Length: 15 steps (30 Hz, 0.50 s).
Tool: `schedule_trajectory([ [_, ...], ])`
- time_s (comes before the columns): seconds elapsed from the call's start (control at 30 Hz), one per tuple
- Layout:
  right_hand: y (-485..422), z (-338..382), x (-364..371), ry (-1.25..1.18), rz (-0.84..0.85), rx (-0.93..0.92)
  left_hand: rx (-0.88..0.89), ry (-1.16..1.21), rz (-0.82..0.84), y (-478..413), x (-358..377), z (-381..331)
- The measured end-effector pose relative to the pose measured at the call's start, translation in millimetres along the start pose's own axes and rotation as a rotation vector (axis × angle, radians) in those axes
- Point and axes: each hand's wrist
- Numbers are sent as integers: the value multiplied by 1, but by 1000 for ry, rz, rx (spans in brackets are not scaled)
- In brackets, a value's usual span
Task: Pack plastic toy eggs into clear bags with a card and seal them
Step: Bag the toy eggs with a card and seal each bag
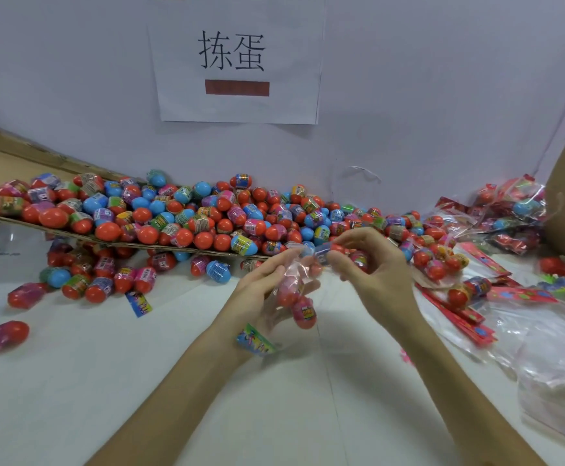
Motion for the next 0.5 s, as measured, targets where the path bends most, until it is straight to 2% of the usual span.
schedule_trajectory([
  [0.13, 2, -10, 6, 118, 24, 86, 48, -129, 14, 4, 3, -7],
  [0.27, 4, -14, 6, 221, 259, 101, 61, -218, 28, 6, 1, -8],
  [0.37, 1, -11, -3, 244, 311, 87, 49, -241, 24, 6, 0, -11],
  [0.4, -1, -8, -6, 206, 293, 105, 47, -244, 23, 6, 0, -13],
  [0.5, -5, 1, -13, -112, 202, 229, 46, -232, 25, 4, 2, -16],
])
Point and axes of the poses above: each hand's wrist, its own y-axis away from the middle knuckle, its own x-axis out of the palm, z = x × y, and after that the axes turned 7 degrees about z, right-handed
